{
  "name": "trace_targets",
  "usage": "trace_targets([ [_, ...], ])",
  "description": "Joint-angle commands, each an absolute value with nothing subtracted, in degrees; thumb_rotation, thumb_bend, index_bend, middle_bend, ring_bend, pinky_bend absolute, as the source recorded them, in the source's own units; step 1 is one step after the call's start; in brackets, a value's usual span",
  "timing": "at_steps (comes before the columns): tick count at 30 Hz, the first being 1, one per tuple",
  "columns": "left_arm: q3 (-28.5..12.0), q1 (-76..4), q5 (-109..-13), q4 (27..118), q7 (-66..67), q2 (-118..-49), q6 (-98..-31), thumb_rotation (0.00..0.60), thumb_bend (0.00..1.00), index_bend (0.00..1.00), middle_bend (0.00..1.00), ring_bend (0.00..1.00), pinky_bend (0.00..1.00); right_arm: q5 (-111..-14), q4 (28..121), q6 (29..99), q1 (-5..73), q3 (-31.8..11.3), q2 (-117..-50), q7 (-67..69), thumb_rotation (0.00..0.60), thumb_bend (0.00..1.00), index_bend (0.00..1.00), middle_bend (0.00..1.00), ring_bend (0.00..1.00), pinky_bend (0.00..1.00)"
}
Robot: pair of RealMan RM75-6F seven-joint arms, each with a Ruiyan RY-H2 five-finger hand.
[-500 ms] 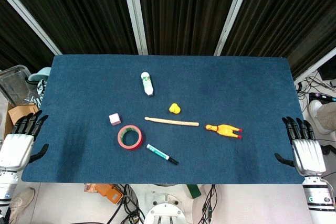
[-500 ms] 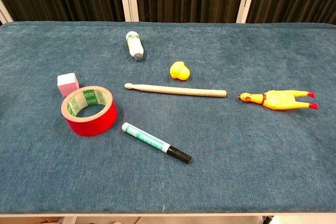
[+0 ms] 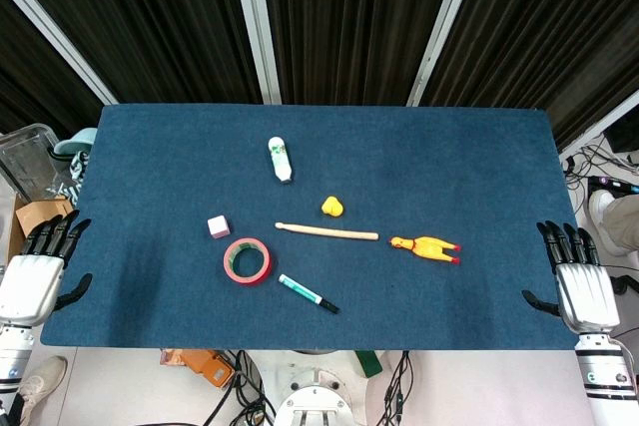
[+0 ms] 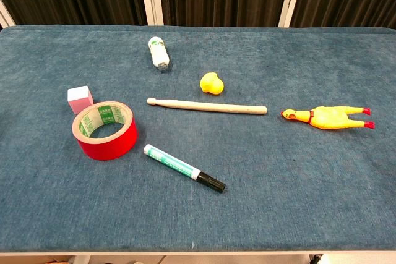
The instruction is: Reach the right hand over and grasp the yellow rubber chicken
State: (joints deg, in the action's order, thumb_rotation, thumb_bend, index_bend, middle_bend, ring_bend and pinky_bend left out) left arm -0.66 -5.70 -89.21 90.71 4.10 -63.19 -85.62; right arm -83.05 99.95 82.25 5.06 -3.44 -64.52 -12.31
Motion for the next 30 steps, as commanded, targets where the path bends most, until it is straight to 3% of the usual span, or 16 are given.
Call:
trace_targets([
  [1,-0.6,-5.5,-89.3,90.9,4.0,-63.1,-85.9,0.6,0.29,0.1,0.0,0.0,0.1,-82.9,99.9,81.4,5.7,-3.5,-65.1,-12.7,0.6,0.23,0.04,0.14,0.11,0.11],
  [14,-0.9,-5.5,-88.9,91.0,2.9,-62.9,-85.8,0.6,0.29,0.1,0.0,0.0,0.1,-75.9,101.4,67.1,15.1,-5.6,-69.8,-22.9,0.6,0.23,0.12,0.23,0.21,0.18],
  [23,-1.0,-5.4,-88.6,91.3,2.2,-62.7,-85.8,0.6,0.29,0.1,0.0,0.0,0.1,-68.8,95.9,60.4,21.2,-7.5,-76.7,-26.3,0.6,0.23,0.18,0.27,0.27,0.23],
  [30,-1.0,-5.4,-88.4,91.4,2.2,-62.7,-85.7,0.6,0.29,0.1,0.0,0.0,0.1,-65.7,91.0,57.1,24.3,-7.9,-80.9,-25.5,0.6,0.23,0.28,0.33,0.37,0.37],
])
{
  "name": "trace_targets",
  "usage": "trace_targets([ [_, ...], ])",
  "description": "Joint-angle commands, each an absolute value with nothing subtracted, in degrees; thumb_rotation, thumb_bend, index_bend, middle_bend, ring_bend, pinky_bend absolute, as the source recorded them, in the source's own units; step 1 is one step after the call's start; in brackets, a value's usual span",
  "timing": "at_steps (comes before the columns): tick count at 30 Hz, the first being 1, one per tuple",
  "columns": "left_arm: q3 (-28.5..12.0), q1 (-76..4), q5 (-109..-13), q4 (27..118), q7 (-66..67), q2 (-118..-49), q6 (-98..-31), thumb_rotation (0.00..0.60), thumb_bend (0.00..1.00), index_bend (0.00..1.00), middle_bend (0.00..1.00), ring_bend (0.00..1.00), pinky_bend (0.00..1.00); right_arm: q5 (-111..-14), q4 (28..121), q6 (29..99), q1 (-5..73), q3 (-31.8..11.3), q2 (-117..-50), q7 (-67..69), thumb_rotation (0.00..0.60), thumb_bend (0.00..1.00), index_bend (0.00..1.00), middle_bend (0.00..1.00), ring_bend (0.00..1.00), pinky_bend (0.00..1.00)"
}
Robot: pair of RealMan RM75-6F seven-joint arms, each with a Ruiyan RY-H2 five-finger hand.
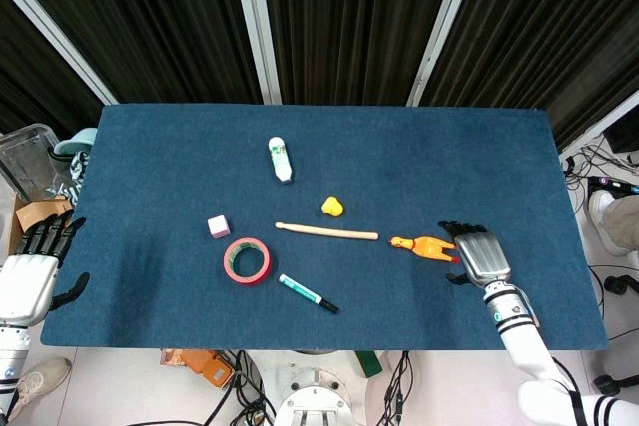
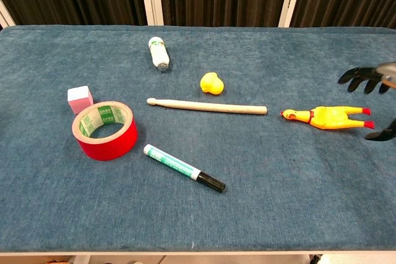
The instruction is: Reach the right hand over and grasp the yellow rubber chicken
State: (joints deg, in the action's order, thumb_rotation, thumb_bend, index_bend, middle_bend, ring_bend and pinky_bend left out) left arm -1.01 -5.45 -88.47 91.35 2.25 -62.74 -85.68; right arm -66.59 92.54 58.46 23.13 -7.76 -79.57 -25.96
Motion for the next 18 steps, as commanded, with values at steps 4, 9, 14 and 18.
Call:
trace_targets([
  [4,-1.1,-5.4,-88.3,91.3,2.0,-62.6,-85.7,0.6,0.29,0.1,0.0,0.0,0.1,-65.2,88.5,56.8,25.2,-8.1,-82.8,-24.2,0.6,0.23,0.32,0.35,0.4,0.39],
  [9,-1.2,-5.5,-88.2,91.2,1.9,-62.6,-85.6,0.6,0.29,0.1,0.0,0.0,0.1,-65.2,85.8,56.6,26.2,-8.1,-84.4,-23.1,0.6,0.23,0.33,0.35,0.4,0.39],
  [14,-1.2,-5.5,-88.2,91.2,2.0,-62.5,-85.5,0.6,0.29,0.1,0.0,0.0,0.1,-65.4,84.1,56.6,27.1,-8.1,-85.9,-21.9,0.6,0.27,0.36,0.37,0.42,0.41],
  [18,-1.2,-5.5,-88.0,91.2,2.0,-62.5,-85.4,0.6,0.29,0.1,0.0,0.0,0.1,-65.9,82.9,56.4,27.6,-8.0,-86.9,-20.7,0.6,0.31,0.4,0.4,0.45,0.44],
])
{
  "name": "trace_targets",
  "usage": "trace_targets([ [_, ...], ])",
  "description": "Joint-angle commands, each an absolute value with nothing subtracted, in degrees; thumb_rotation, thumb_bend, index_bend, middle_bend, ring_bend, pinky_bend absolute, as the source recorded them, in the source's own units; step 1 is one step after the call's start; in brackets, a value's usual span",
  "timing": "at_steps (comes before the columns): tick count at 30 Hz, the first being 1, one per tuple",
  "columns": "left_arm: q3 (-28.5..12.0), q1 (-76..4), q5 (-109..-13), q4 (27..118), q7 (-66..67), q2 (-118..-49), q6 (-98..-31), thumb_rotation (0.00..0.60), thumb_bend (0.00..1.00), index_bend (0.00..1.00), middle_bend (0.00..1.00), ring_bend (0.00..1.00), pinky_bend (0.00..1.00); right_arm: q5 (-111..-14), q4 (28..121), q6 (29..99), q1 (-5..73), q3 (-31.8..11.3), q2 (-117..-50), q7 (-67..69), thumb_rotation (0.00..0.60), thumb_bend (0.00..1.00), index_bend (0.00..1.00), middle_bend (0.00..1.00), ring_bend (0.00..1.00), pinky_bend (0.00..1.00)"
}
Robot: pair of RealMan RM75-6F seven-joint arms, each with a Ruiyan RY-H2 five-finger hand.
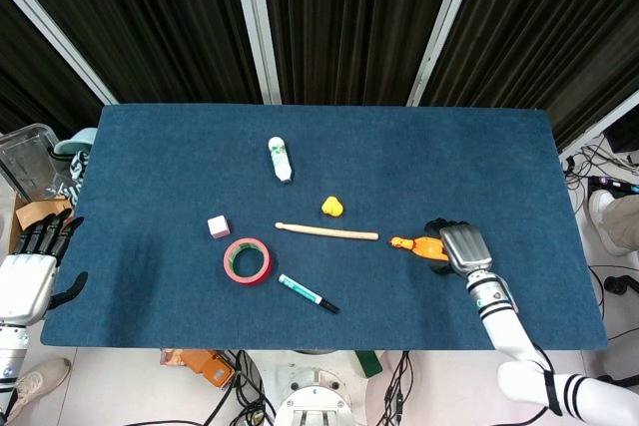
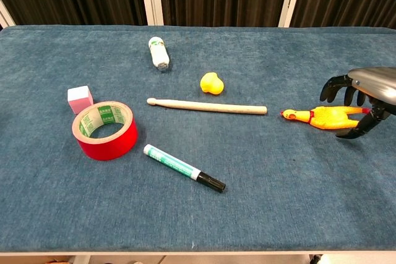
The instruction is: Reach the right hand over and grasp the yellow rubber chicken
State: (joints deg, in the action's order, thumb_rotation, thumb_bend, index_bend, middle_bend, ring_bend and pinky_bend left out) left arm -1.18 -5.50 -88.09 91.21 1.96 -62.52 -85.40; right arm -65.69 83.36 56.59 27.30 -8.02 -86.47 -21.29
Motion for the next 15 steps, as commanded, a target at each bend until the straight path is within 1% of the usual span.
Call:
trace_targets([
  [1,-1.2,-5.5,-88.0,91.2,2.0,-62.5,-85.3,0.6,0.29,0.1,0.0,0.0,0.1,-66.0,82.7,56.3,27.8,-7.9,-87.1,-20.5,0.6,0.31,0.41,0.4,0.46,0.45],
  [8,-1.2,-5.5,-88.0,91.3,1.9,-62.5,-85.3,0.6,0.29,0.1,0.0,0.0,0.1,-66.4,81.3,56.3,28.7,-7.8,-88.5,-19.8,0.6,0.36,0.45,0.43,0.49,0.48],
  [15,-1.2,-5.5,-87.8,91.4,1.9,-62.3,-85.0,0.6,0.29,0.1,0.0,0.0,0.1,-66.2,79.8,56.6,29.4,-7.7,-90.0,-20.1,0.6,0.36,0.46,0.44,0.5,0.49],
])
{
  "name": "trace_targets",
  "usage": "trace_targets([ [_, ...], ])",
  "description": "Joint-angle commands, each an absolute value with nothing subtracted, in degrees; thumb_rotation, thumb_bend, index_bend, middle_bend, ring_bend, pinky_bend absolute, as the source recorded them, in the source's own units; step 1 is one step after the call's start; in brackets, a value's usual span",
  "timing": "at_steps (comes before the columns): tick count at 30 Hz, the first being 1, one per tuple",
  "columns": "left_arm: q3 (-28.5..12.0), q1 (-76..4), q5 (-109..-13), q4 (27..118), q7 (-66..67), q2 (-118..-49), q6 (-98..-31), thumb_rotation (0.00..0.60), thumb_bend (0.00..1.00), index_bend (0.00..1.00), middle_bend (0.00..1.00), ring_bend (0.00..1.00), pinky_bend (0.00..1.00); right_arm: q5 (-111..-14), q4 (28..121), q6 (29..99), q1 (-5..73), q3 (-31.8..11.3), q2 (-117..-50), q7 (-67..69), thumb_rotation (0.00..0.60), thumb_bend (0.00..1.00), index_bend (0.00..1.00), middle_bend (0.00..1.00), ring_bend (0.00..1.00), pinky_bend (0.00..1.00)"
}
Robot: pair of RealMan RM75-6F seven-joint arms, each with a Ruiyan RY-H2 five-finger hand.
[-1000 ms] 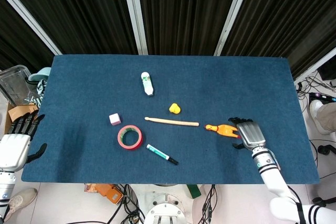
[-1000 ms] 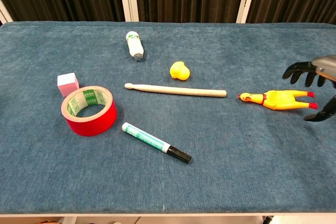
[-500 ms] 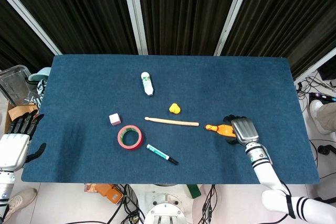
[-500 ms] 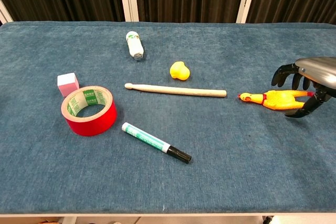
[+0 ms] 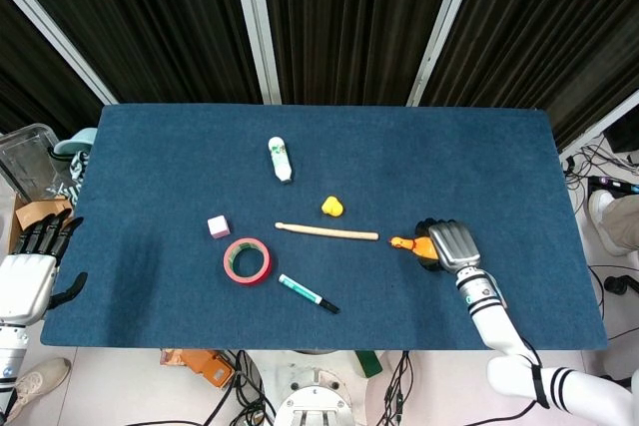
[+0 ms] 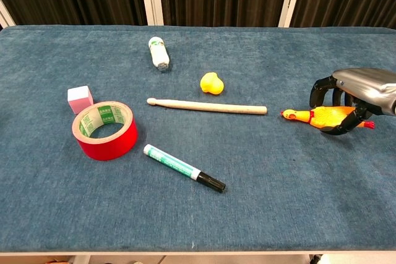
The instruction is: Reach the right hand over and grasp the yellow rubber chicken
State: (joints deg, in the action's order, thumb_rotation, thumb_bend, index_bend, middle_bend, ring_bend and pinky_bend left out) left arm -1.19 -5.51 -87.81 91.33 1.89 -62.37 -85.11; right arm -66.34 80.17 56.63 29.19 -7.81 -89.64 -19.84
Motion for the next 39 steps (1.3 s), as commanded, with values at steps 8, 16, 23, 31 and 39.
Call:
trace_targets([
  [8,-1.1,-5.6,-87.6,91.6,1.8,-62.2,-84.7,0.6,0.29,0.1,0.0,0.0,0.1,-66.6,78.7,57.1,29.9,-7.6,-91.4,-19.9,0.6,0.38,0.5,0.47,0.54,0.59],
  [16,-1.0,-5.6,-87.5,91.8,1.4,-62.0,-84.4,0.6,0.29,0.1,0.0,0.0,0.1,-67.4,77.5,57.7,30.0,-7.3,-92.2,-18.9,0.6,0.46,0.61,0.55,0.63,0.72],
  [23,-1.0,-5.6,-87.3,91.9,1.5,-61.9,-84.3,0.6,0.29,0.1,0.0,0.0,0.1,-69.0,76.6,59.5,29.8,-7.5,-92.7,-17.2,0.6,0.49,0.65,0.58,0.68,0.77],
  [31,-1.1,-5.6,-87.0,92.1,1.5,-61.8,-84.1,0.6,0.29,0.1,0.0,0.0,0.1,-72.7,75.6,64.5,28.5,-8.1,-93.0,-12.8,0.6,0.5,0.65,0.58,0.69,0.78],
  [39,-1.1,-5.6,-86.9,92.2,1.8,-61.8,-84.0,0.6,0.29,0.1,0.0,0.0,0.1,-79.9,73.5,75.4,26.4,-9.8,-94.6,-2.7,0.6,0.5,0.67,0.59,0.69,0.79],
])
